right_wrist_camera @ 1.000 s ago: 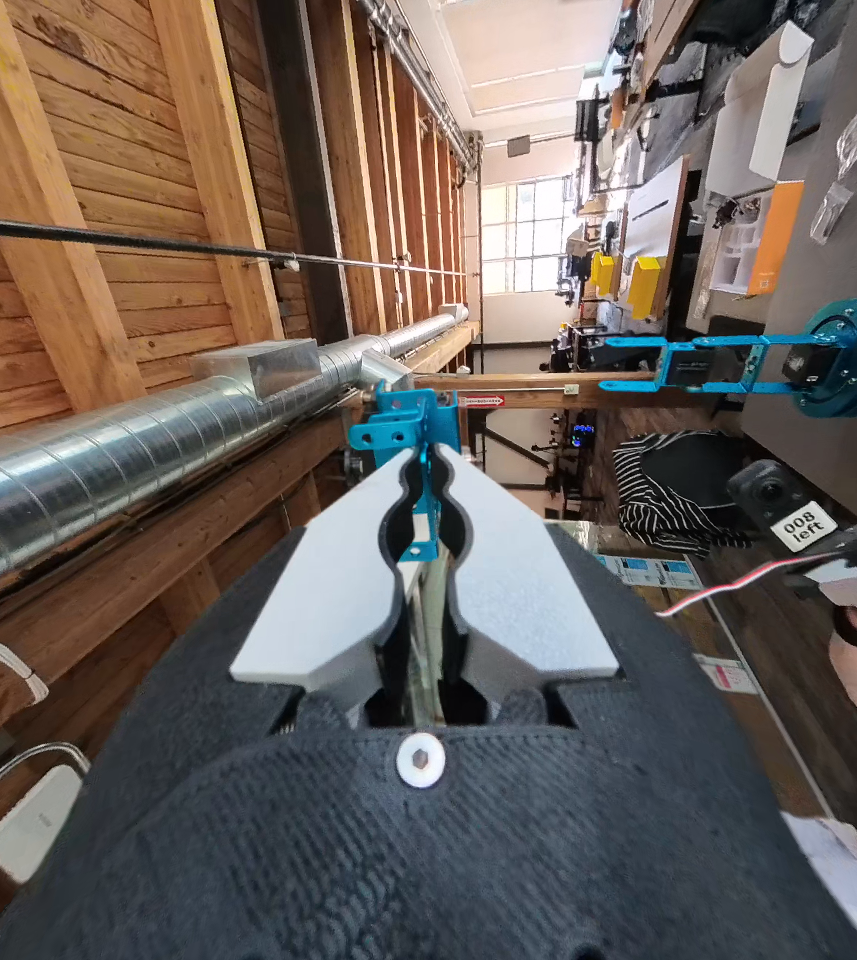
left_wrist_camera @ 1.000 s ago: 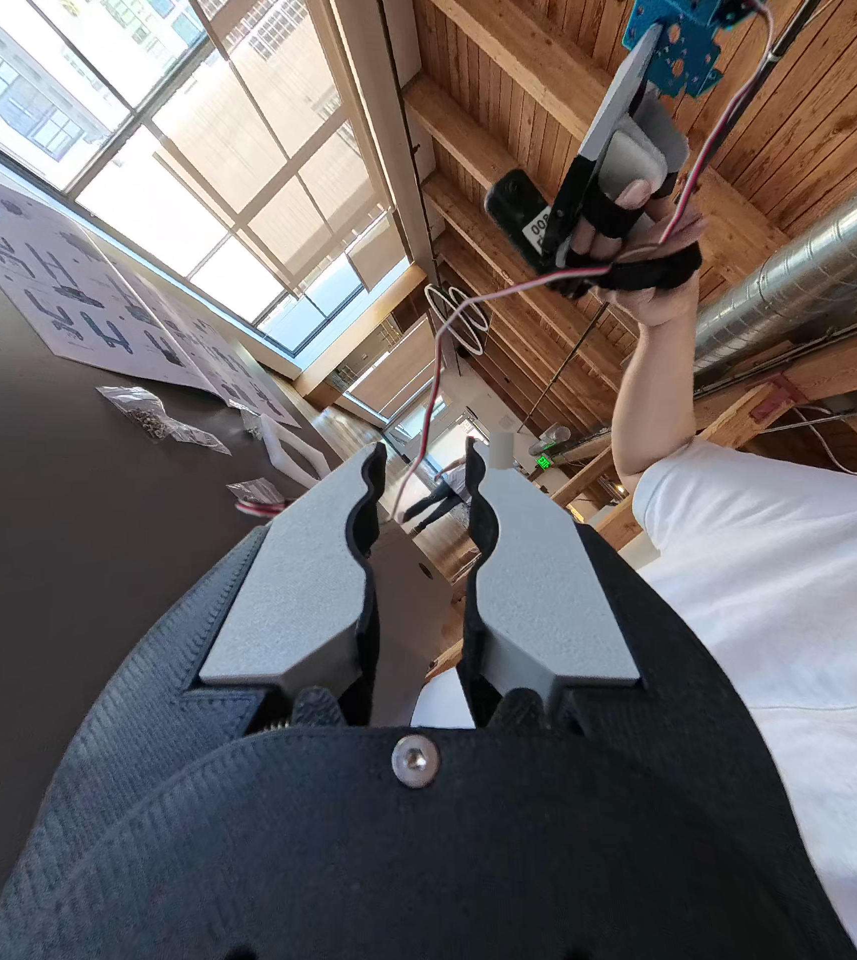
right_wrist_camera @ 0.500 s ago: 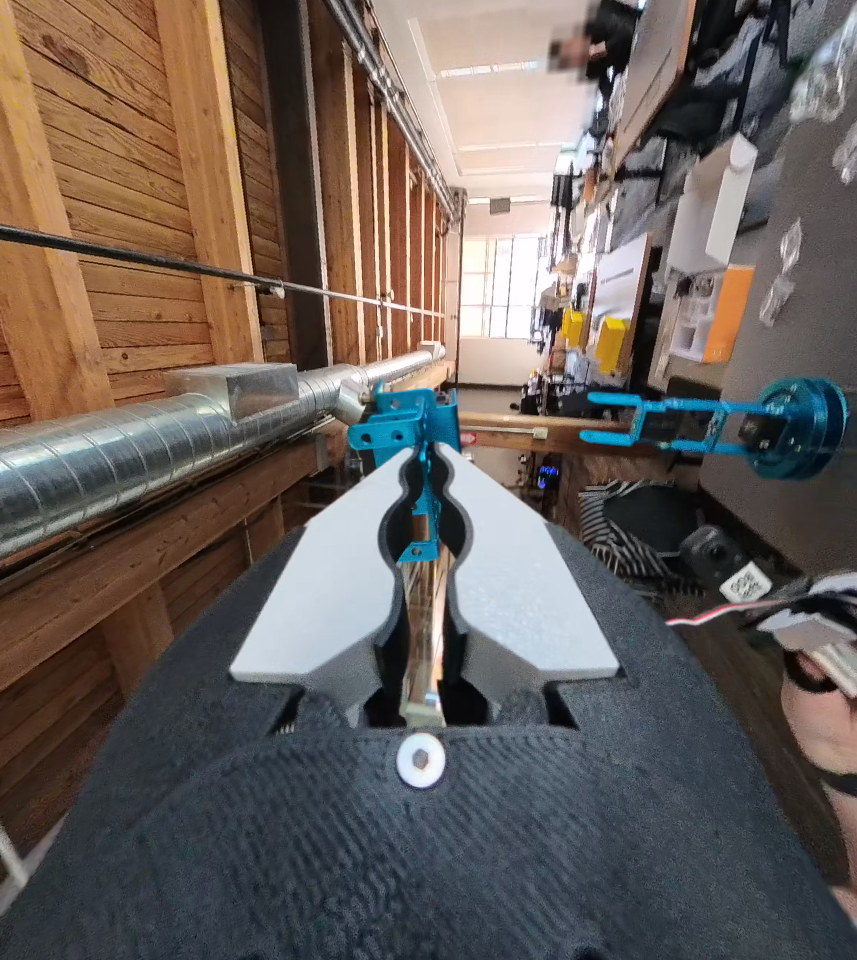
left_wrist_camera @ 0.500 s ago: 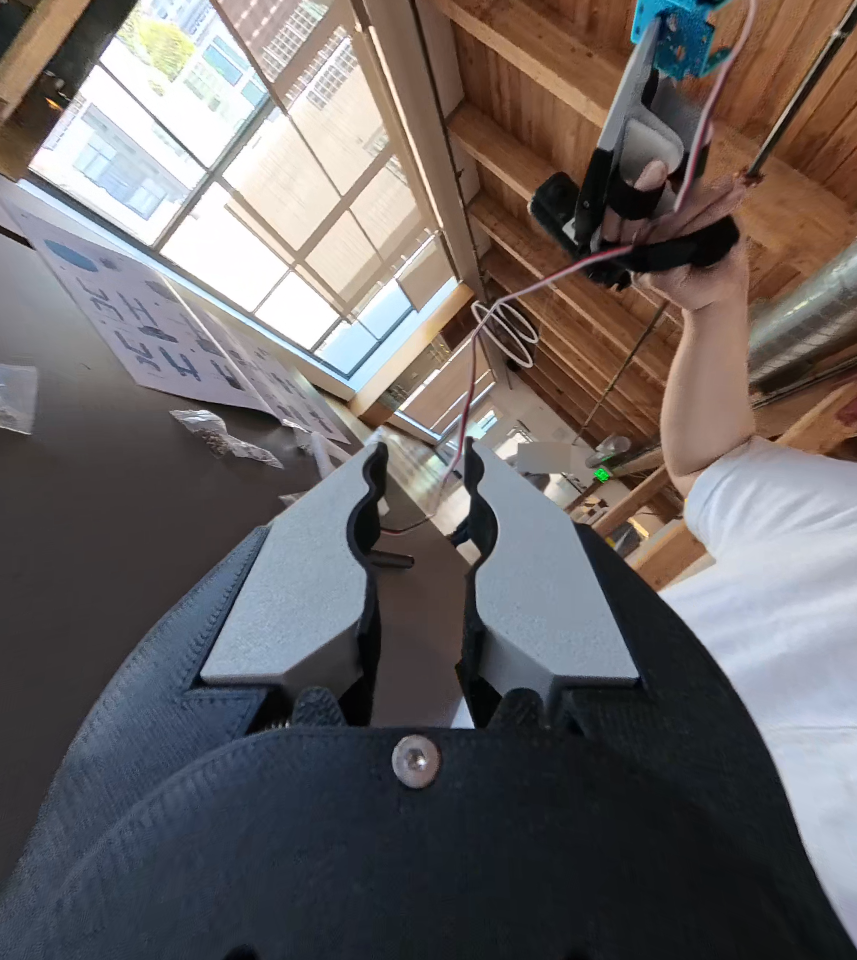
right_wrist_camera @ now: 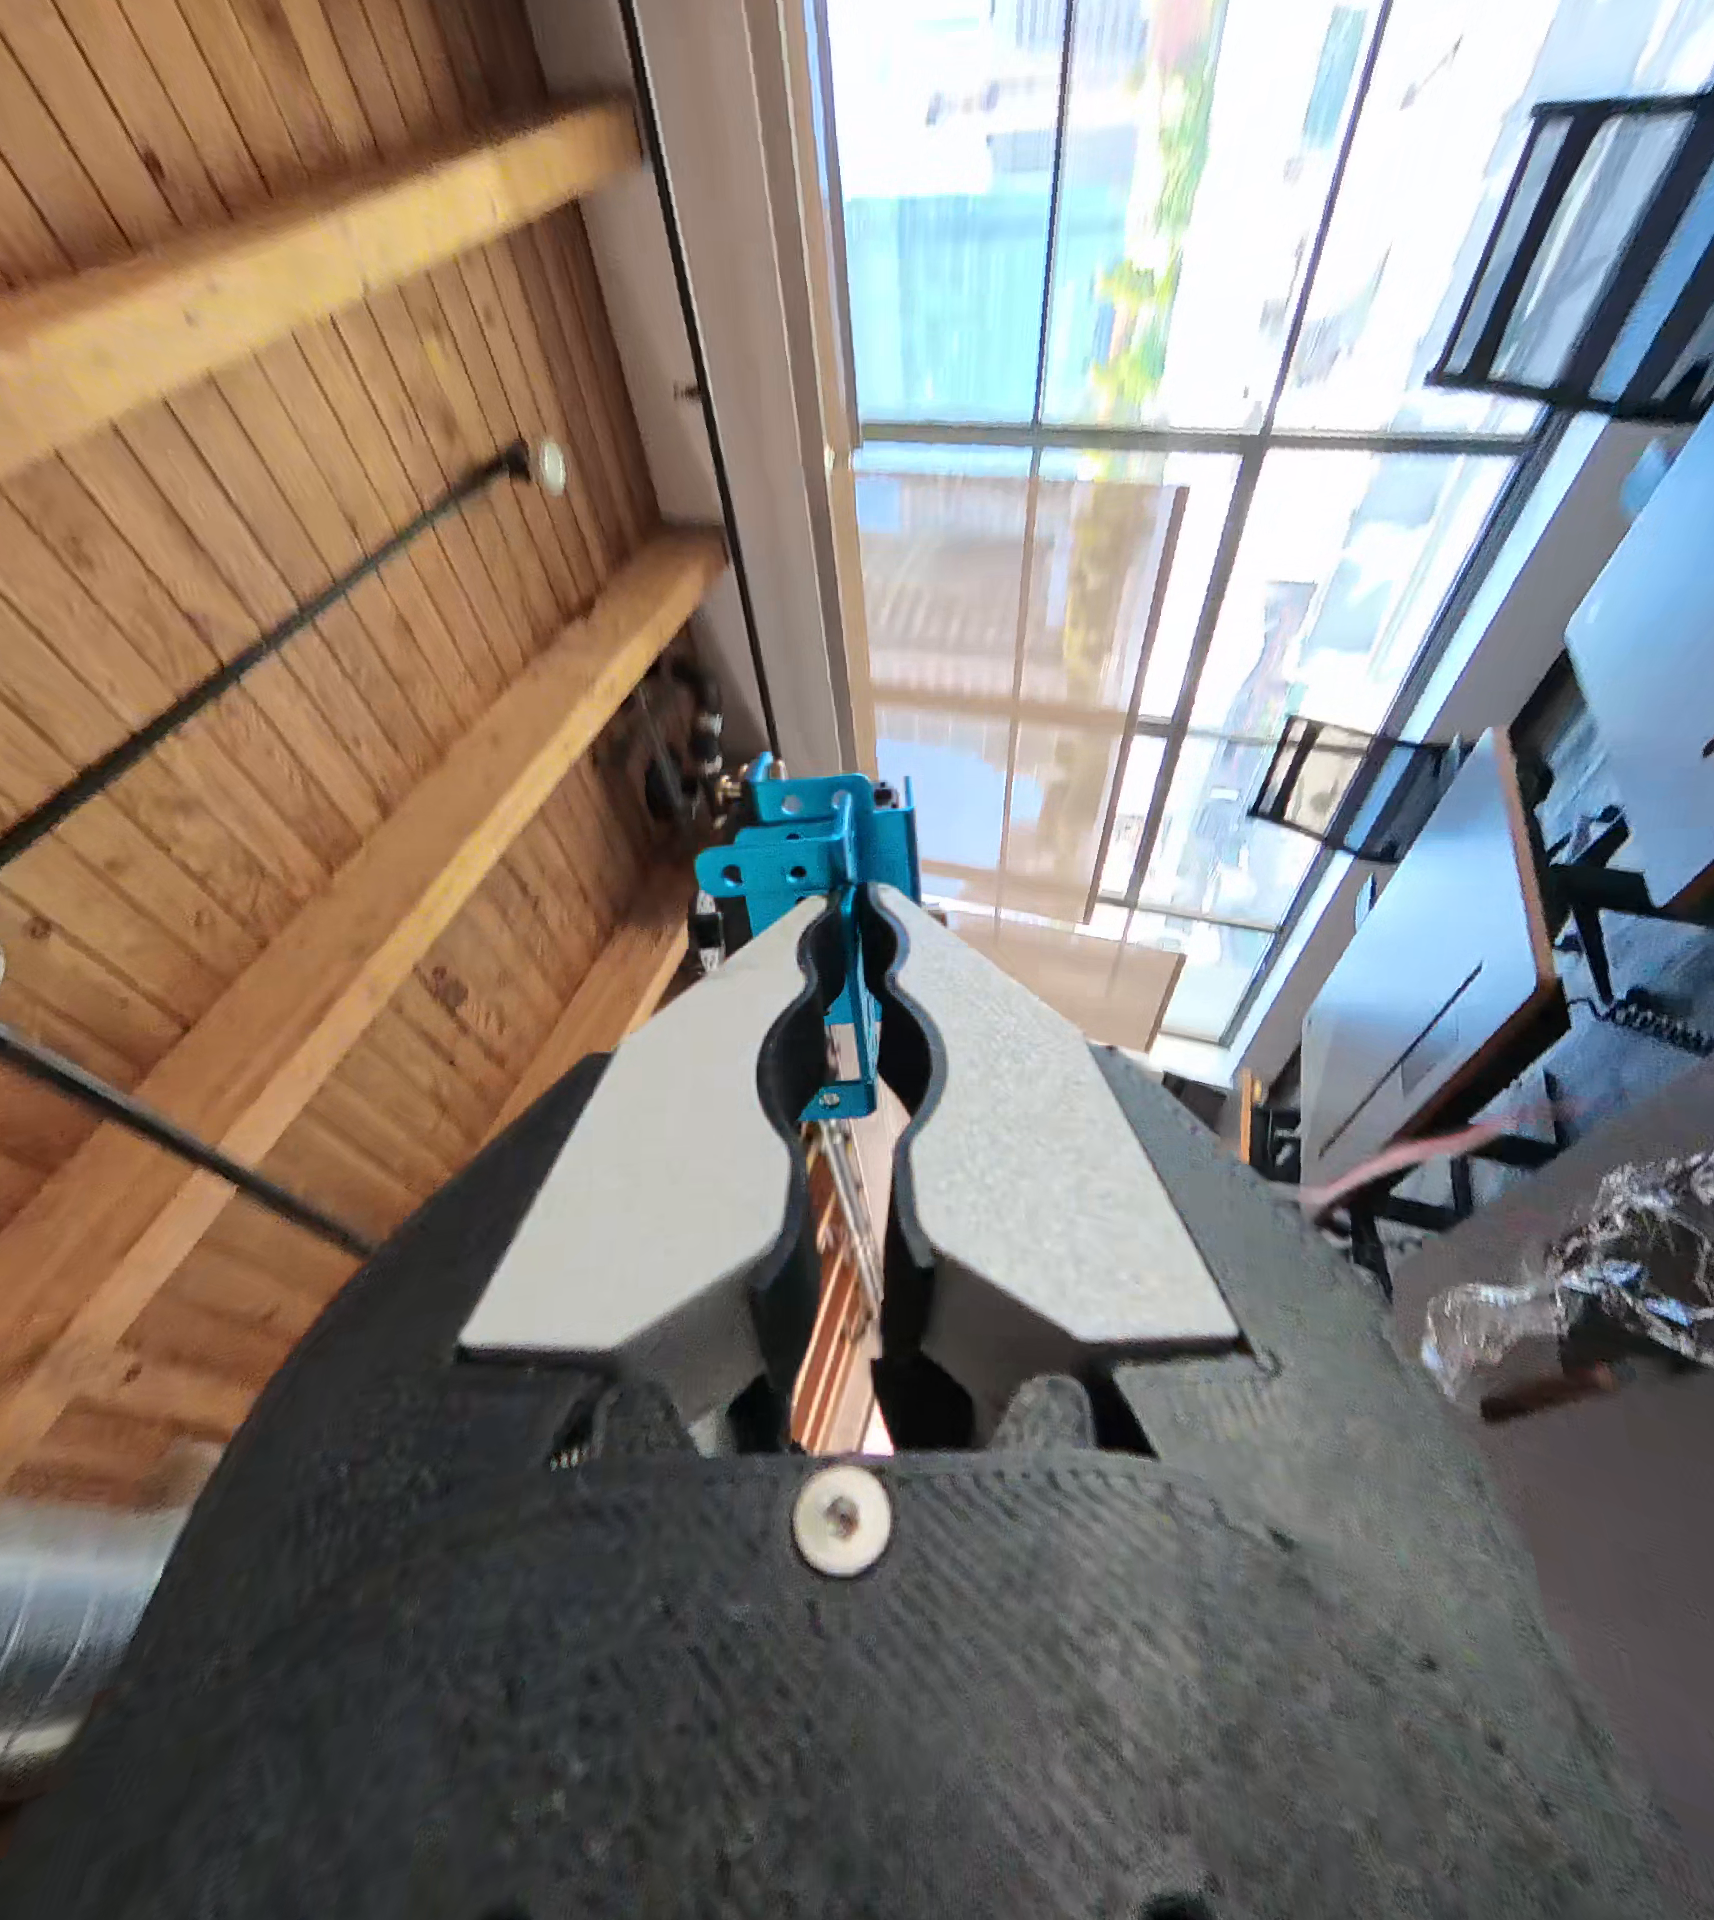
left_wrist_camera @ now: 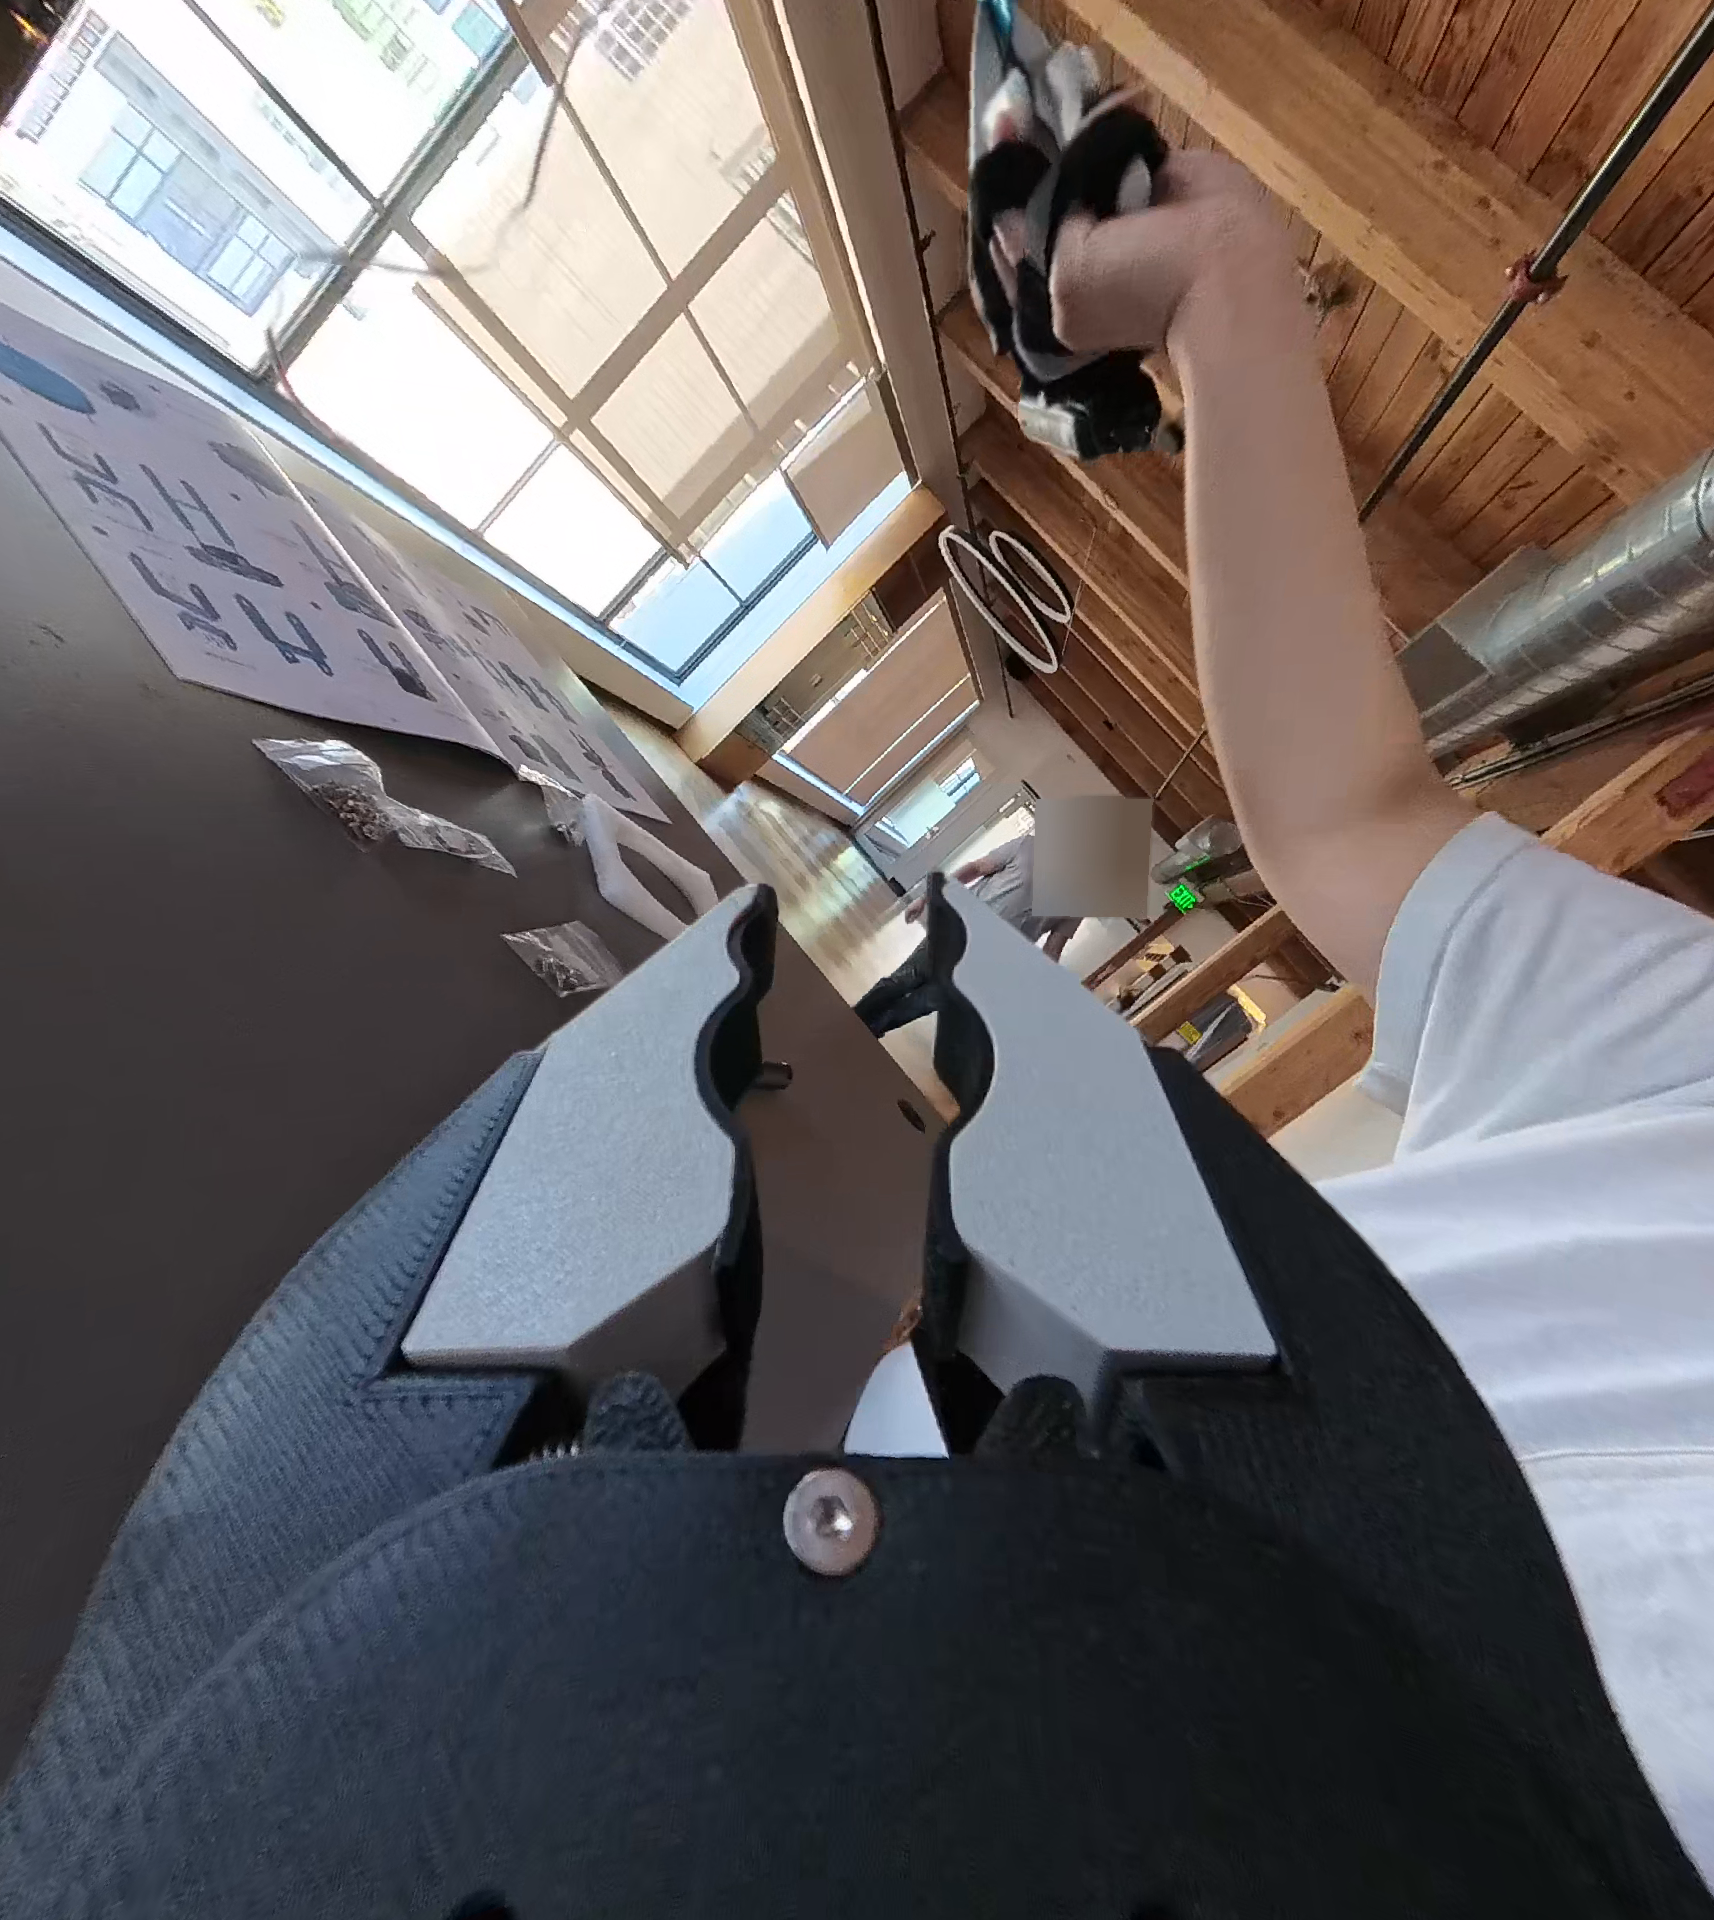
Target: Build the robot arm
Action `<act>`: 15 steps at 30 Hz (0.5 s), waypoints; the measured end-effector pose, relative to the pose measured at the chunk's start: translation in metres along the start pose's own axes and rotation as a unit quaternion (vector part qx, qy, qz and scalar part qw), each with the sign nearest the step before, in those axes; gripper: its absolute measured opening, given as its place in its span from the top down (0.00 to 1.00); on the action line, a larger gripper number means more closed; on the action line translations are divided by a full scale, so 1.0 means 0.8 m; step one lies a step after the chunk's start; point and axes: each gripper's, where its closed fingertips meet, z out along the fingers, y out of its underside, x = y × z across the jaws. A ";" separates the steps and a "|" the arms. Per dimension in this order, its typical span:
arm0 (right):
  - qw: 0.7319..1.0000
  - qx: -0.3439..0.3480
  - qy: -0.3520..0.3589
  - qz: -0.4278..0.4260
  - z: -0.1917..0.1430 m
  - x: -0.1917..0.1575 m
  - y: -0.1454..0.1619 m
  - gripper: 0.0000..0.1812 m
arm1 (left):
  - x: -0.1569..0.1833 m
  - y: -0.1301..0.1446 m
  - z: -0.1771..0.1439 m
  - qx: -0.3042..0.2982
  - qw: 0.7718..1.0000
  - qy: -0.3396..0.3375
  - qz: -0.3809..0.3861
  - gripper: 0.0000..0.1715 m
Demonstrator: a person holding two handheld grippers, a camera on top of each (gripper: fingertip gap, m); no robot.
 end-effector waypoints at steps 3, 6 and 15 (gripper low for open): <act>1.000 0.026 0.003 0.007 0.007 0.008 -0.012 1.00 | 0.007 0.003 -0.001 -0.005 1.000 0.000 0.002 0.83; 1.000 0.026 0.007 0.005 0.010 0.010 -0.009 1.00 | 0.009 0.005 -0.007 -0.004 1.000 -0.011 0.005 0.84; 1.000 -0.023 0.005 0.017 -0.001 -0.004 -0.001 1.00 | 0.013 0.010 -0.027 0.014 0.999 -0.029 -0.002 0.84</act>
